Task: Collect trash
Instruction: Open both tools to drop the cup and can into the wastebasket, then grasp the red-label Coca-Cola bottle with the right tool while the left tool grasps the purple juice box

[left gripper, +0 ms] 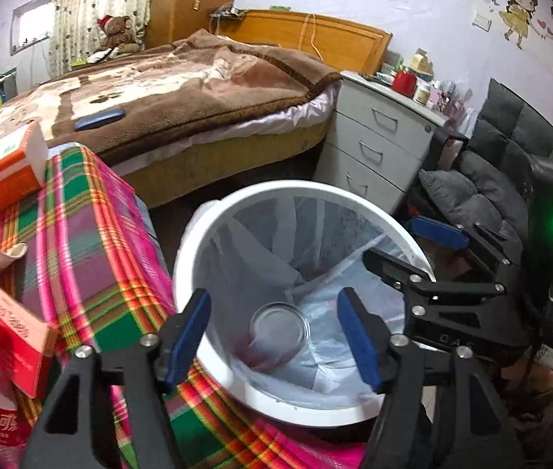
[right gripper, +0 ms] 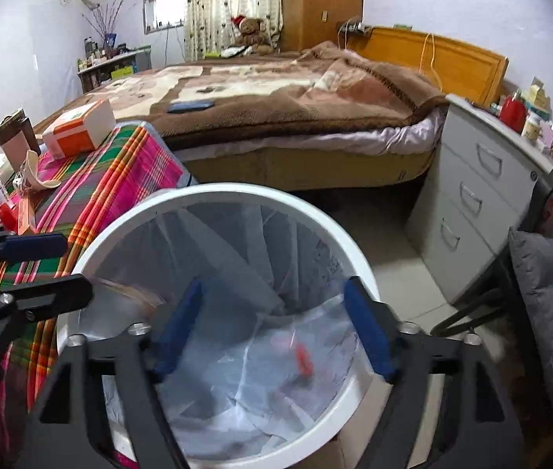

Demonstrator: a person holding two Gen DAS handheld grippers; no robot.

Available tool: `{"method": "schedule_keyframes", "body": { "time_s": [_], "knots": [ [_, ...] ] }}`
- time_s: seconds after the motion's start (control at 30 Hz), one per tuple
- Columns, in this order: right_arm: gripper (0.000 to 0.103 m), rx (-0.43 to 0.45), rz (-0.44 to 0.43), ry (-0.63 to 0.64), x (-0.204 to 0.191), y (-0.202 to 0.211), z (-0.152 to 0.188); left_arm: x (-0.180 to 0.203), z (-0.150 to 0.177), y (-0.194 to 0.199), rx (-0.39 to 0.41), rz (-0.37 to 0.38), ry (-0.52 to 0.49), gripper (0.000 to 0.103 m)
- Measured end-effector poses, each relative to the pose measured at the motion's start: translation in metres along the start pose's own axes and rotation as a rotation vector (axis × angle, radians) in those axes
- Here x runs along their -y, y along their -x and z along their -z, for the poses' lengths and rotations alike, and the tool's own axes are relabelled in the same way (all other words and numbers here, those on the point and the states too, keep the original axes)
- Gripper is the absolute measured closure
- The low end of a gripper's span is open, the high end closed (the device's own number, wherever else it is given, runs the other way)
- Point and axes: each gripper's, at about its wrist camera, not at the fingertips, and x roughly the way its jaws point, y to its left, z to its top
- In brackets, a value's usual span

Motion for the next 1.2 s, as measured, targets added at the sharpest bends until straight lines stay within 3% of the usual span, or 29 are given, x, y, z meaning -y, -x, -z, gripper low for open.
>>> {"method": "schedule_keyframes", "body": {
  "time_s": [0.27,0.63,0.8,1.0,1.2],
  "knots": [
    [0.025,0.063,-0.018,0.007,-0.014,0.023,-0.006,-0.014,0.01,0.035,0.067,-0.035,0.034,0.032],
    [0.025,0.192,-0.043,0.051,-0.056,0.071,-0.016,-0.04,0.037,0.116,0.202,-0.165,0.076,0.031],
    [0.025,0.235,-0.078,0.089,-0.081,0.086,-0.017,-0.059,0.055,0.142,0.221,-0.226,0.111,0.03],
    [0.025,0.248,-0.132,0.097,-0.107,0.089,-0.015,-0.09,0.082,0.166,0.229,-0.296,0.167,0.03],
    [0.025,0.199,-0.187,0.113,-0.137,0.075,-0.007,-0.123,0.109,0.184,0.224,-0.376,0.229,0.029]
  ]
}}
